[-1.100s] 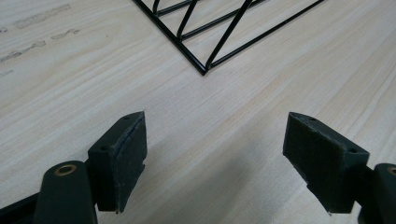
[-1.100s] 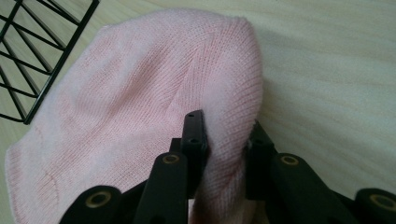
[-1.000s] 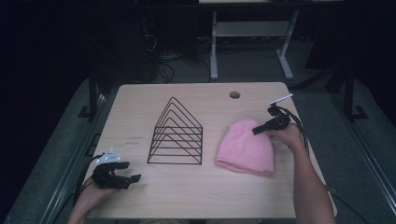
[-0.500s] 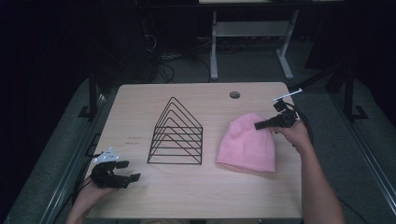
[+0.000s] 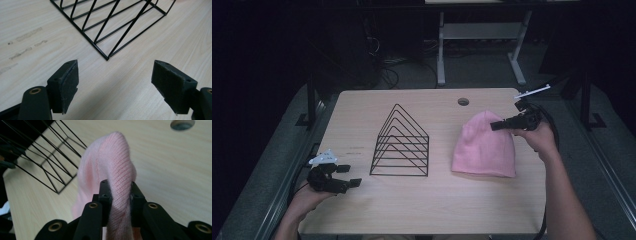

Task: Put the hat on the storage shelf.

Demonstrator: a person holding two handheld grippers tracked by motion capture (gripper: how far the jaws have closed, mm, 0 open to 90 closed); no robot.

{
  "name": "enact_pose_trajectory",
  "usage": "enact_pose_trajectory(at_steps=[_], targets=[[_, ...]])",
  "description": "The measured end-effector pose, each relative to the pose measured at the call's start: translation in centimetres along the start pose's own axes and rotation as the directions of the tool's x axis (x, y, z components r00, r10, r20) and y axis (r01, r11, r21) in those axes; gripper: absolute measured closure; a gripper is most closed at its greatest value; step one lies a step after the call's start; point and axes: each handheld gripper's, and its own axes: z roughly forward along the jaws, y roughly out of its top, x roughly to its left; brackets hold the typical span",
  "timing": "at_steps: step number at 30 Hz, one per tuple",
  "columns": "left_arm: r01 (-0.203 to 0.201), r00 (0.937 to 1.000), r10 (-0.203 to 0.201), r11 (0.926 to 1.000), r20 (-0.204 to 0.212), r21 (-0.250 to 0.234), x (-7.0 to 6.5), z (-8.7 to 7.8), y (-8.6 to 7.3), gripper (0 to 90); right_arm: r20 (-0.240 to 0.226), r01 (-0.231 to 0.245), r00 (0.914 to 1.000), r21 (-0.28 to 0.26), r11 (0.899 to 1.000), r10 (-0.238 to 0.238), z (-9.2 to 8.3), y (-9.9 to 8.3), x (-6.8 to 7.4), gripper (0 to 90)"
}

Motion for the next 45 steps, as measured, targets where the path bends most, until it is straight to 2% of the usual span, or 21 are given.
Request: enact_pose_trajectory(at_steps=[2, 8, 14, 24, 26, 33, 34, 37, 45], targets=[[-0.005, 1.0, 0.005, 1.0, 0.0, 0.004, 0.2, -0.3, 0.4, 22.0, -0.013, 0.008, 0.9999, -0.028, 1.0, -0.009, -0.6, 0.2, 0.4, 77.4], [-0.01, 0.9998, 0.01, 0.9998, 0.018, 0.015, 0.5, -0.9, 1.6, 22.0, 0.014, 0.045, 0.9989, -0.035, 0.998, -0.044, -2.1, 1.2, 1.7, 77.6], [-0.032, 0.9987, 0.031, 0.9992, 0.041, 0.022, 0.6, -1.6, 3.0, 22.0, 0.039, 0.084, 0.9959, -0.04, 0.996, -0.082, -3.3, 2.6, 3.0, 77.7], [-0.072, 0.9953, 0.072, 0.9973, 0.065, 0.01, 0.3, -3.3, 5.9, 22.0, 0.045, 0.152, 0.9877, -0.071, 0.986, -0.15, -5.4, 5.3, 5.8, 77.8], [-0.074, 0.9943, 0.073, 0.9972, 0.077, 0.005, 0.3, -3.5, 6.4, 22.0, 0.044, 0.174, 0.9842, -0.074, 0.982, -0.171, -5.8, 5.8, 6.6, 77.7], [-0.11, 0.9909, 0.109, 0.9937, 0.079, 0.019, 0.1, -4.3, 8.1, 22.0, 0.054, 0.231, 0.9724, -0.096, 0.968, -0.227, -7.0, 7.6, 9.1, 77.8], [-0.106, 0.9917, 0.104, 0.9942, 0.076, 0.017, 0.0, -4.4, 8.4, 21.9, 0.053, 0.238, 0.9708, -0.096, 0.967, -0.234, -7.1, 7.8, 9.4, 77.8], [-0.104, 0.9927, 0.104, 0.9945, 0.062, 0.007, -0.2, -4.6, 9.3, 19.2, 0.06, 0.257, 0.9657, -0.095, 0.962, -0.252, -7.3, 8.6, 10.4, 77.8], [-0.128, 0.9898, 0.126, 0.9916, 0.066, 0.021, -0.6, -4.8, 11.2, 19.2, 0.059, 0.32, 0.9472, -0.091, 0.943, -0.315, -7.5, 11.1, 13.0, 77.8]])
